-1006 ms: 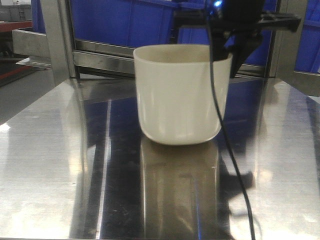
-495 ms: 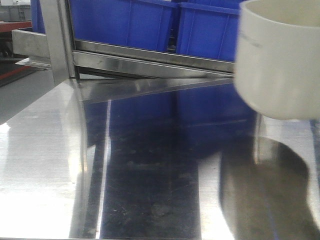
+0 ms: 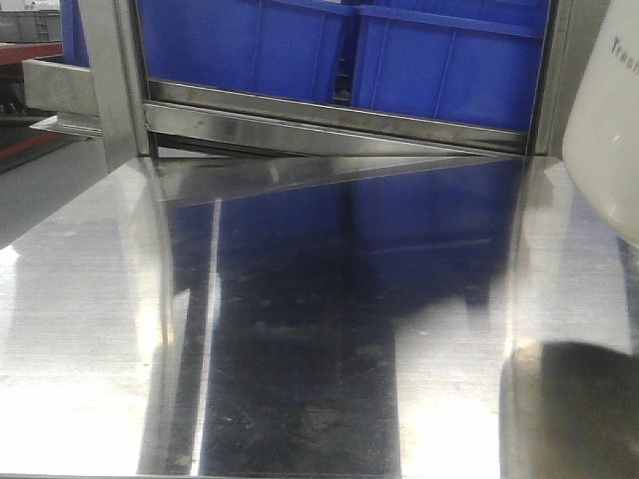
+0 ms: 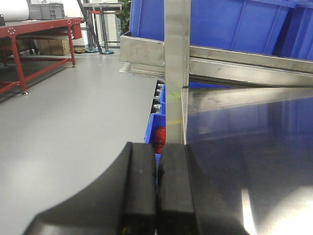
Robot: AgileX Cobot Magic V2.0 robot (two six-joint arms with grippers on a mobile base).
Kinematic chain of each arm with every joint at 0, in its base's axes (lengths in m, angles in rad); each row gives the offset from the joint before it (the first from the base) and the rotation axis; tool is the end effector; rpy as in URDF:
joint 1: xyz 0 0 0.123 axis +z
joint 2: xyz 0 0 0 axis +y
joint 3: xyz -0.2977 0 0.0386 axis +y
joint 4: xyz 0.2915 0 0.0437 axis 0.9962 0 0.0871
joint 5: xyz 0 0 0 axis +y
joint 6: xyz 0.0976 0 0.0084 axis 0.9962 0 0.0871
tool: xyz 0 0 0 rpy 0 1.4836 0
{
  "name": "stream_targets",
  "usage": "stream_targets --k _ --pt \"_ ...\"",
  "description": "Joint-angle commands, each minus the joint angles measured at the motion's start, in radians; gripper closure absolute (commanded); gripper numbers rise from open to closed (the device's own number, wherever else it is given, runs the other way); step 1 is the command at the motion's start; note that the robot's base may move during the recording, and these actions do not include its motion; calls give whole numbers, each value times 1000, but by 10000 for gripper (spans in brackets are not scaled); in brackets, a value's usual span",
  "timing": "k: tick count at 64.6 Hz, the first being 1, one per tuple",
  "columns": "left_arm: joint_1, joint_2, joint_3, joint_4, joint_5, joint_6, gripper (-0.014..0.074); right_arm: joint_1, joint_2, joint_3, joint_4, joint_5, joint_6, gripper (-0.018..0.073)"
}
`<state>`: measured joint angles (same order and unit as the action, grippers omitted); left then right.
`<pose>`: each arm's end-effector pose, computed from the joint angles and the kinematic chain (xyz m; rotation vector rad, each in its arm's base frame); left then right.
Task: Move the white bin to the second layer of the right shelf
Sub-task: 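Lift the white bin off the table with the right gripper, then drive the base away from the table holding the bin in the right gripper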
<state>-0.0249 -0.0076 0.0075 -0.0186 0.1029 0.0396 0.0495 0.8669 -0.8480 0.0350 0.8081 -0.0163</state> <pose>0.0914 -0.0025 0.2014 0.0380 1.5859 -0.0045 0.2009 0.0124 0.3470 -0.0610 2.3099 0.0585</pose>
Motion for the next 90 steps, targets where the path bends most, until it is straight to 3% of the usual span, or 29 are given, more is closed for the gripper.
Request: stream_targets --k 1,19,90 --pt "0 -19 27 -8 -81 -5 512 14 -95 10 10 -78 -9 505" --pt "0 -19 27 -8 -81 -5 512 19 -249 75 9 -84 -9 505" --pt "0 -19 27 -8 -81 -5 512 19 -253 75 9 -52 -9 505"
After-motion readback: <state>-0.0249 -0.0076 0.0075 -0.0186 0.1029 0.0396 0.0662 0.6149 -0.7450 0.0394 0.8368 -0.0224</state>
